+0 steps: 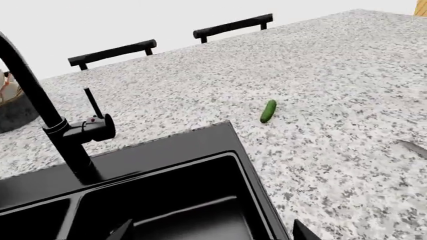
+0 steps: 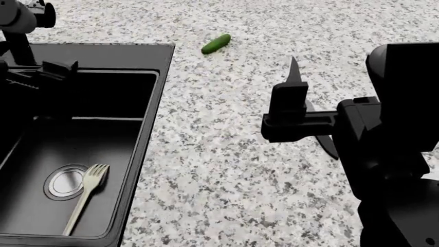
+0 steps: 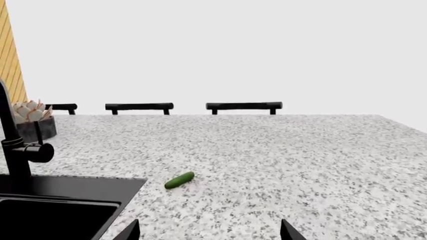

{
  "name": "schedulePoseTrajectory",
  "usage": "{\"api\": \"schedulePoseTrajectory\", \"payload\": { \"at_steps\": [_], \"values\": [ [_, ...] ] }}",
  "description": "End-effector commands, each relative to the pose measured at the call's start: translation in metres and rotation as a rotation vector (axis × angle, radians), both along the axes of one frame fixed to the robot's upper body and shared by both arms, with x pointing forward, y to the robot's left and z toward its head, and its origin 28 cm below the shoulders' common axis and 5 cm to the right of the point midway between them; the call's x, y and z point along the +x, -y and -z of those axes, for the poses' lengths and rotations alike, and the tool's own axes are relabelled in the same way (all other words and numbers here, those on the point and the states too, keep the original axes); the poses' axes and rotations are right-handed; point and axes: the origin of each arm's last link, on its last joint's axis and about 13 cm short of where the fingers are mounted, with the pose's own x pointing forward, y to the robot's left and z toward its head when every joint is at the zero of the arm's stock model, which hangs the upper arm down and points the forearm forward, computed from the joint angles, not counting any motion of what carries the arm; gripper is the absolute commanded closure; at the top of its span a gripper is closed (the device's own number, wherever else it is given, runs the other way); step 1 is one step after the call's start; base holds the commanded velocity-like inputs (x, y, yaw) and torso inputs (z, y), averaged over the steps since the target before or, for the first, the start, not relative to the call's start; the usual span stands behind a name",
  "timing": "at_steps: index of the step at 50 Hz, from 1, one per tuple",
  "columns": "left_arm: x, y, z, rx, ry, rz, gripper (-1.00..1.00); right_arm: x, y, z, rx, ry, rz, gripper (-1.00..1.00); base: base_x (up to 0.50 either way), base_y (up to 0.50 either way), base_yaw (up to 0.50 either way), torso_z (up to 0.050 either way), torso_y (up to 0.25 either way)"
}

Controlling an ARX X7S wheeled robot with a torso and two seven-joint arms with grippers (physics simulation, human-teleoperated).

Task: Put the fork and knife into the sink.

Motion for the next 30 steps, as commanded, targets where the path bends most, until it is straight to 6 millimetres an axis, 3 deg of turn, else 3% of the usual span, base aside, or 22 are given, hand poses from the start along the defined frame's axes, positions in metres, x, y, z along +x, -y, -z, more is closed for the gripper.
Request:
{"api": "schedulePoseTrajectory", "payload": {
  "at_steps": [1, 10, 20, 30],
  "values": [
    [-0.057, 0.004, -0.003, 0.011, 0.179, -0.044, -1.0, 0.0, 0.0, 0.002, 0.001, -0.005, -0.001, -1.0, 0.0, 0.0, 0.0, 0.0, 0.0],
    [-0.078, 0.0, 0.005, -0.036, 0.255, -0.159, -1.0, -0.004, 0.0, 0.001, -0.002, -0.003, 0.005, -1.0, 0.0, 0.0, 0.0, 0.0, 0.0],
    [-0.083, 0.001, 0.024, -0.061, 0.231, -0.271, -1.0, -0.001, -0.001, 0.0, -0.006, -0.004, -0.002, -1.0, 0.0, 0.0, 0.0, 0.0, 0.0],
    [-0.086, 0.0, 0.023, -0.09, 0.284, -0.292, -1.0, 0.0, -0.003, -0.003, -0.022, -0.009, -0.004, -1.0, 0.0, 0.0, 0.0, 0.0, 0.0]
  ]
}}
